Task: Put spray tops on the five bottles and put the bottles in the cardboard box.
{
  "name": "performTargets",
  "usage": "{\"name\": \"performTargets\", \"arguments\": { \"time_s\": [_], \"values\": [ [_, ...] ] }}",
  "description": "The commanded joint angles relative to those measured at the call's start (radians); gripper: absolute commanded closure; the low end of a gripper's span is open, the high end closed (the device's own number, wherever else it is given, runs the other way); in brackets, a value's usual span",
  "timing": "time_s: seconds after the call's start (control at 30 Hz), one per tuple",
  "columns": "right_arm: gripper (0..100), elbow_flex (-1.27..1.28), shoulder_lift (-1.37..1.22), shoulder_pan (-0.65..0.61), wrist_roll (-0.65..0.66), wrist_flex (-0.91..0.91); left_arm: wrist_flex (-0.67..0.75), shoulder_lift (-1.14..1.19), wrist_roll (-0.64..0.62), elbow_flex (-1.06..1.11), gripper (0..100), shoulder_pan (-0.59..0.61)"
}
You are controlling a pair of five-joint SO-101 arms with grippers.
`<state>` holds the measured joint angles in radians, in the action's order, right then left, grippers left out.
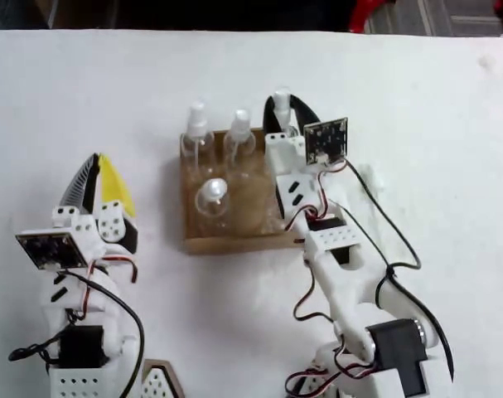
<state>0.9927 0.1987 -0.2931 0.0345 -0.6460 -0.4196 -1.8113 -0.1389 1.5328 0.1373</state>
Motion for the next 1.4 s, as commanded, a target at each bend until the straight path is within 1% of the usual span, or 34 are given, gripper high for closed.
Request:
{"name": "performTargets", "arguments": {
  "time_s": [0.0,0.1,0.73,0.8,0.9,1.0,1.17,1.37],
  "values": [
    [89.7,-0.006,0.004,-0.01,-0.008,0.015,0.026,0.001,0.012,-0.005,97,-0.012],
    [86.2,-0.006,0.004,-0.016,-0.008,0.03,0.026,0.001,0.012,-0.005,97,-0.012],
    [86.2,-0.015,0.004,-0.016,-0.005,0.033,0.026,0.001,0.012,-0.005,97,-0.012],
    [88.6,-0.015,0.013,-0.015,-0.006,0.031,0.026,0.001,0.012,-0.005,97,-0.012],
    [98.5,-0.015,0.013,-0.019,-0.002,0.027,0.026,0.001,0.012,-0.005,97,-0.012],
    [95.5,-0.021,0.005,-0.019,-0.002,0.031,0.026,0.001,0.012,-0.005,97,-0.012],
    [98.5,-0.026,0.015,-0.012,-0.002,0.027,0.026,0.001,0.012,-0.005,97,-0.012],
    [98.2,-0.026,0.015,-0.012,0.0,0.027,0.026,0.001,0.012,-0.005,97,-0.012]
  ]
}}
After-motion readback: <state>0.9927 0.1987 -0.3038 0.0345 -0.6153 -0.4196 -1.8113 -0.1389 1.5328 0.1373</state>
